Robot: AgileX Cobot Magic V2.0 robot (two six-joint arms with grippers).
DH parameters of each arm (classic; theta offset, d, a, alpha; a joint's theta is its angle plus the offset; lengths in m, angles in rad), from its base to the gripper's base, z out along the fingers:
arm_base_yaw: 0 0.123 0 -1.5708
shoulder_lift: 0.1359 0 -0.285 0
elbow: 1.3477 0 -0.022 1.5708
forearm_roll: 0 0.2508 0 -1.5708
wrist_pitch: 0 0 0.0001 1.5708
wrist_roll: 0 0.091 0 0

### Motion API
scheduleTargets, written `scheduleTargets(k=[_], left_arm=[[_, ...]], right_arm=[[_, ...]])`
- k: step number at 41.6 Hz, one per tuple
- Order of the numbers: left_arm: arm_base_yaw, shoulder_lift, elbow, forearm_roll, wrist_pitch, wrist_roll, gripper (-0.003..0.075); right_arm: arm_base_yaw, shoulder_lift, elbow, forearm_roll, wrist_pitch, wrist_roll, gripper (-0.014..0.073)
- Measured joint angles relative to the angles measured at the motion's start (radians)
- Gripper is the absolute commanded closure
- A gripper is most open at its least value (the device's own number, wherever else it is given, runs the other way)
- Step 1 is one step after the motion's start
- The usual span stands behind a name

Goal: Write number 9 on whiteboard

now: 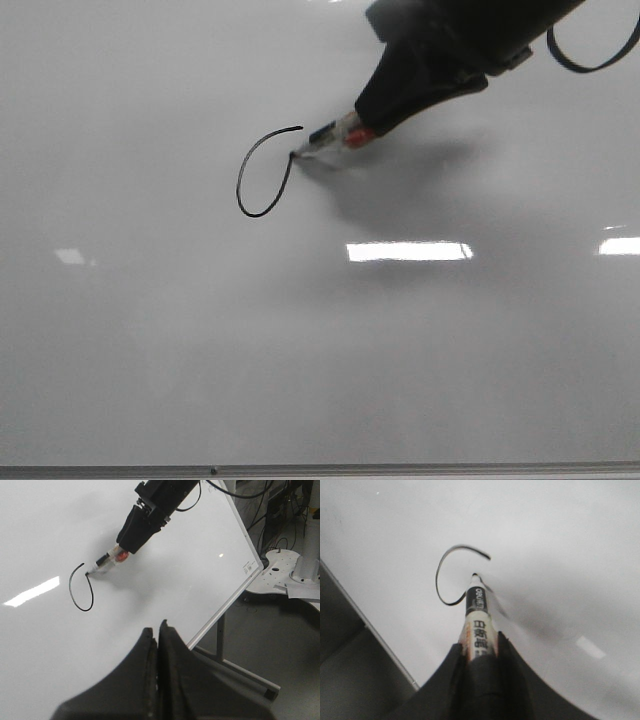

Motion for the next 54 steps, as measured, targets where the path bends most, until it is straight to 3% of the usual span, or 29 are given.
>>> scheduleTargets(k=[11,25,31,38,43,49,51,54], left_arm=[[0.0,0.0,0.0,0.0,-0.002,0.0,0.0739],[0.0,0.0,0.0,-0.002,-0.003,0.0,0.0739],[0.0,0.0,0.0,-0.019,-0.013,0.0,0.0739],[0.0,0.004,0.0,-0.057,-0.04,0.0,0.0731],[0.0,0.098,-0.018,-0.041,-0.024,0.0,0.0603],[0.0,0.344,-0.107,-0.011,0.037,0.098,0.0327],[0.0,0.436,-0.152,-0.009,0.062,0.152,0.0275],[0.0,0.559,-0.223,-0.005,0.096,0.226,0.027]], right_arm=[[0.0,0.018,-0.007,0.002,0.011,0.0,0.0655],[0.047,0.138,0.166,-0.016,0.024,-0.001,0.0655],[0.045,0.051,0.167,-0.029,0.047,-0.042,0.0655],[0.049,-0.119,0.157,-0.031,0.195,-0.177,0.0655],[0.061,-0.198,0.125,-0.038,0.275,-0.28,0.0655],[0.132,-0.225,0.077,-0.057,0.298,-0.345,0.0655],[0.173,-0.225,0.062,-0.075,0.298,-0.356,0.0655],[0.238,-0.225,0.047,-0.115,0.286,-0.361,0.0655]])
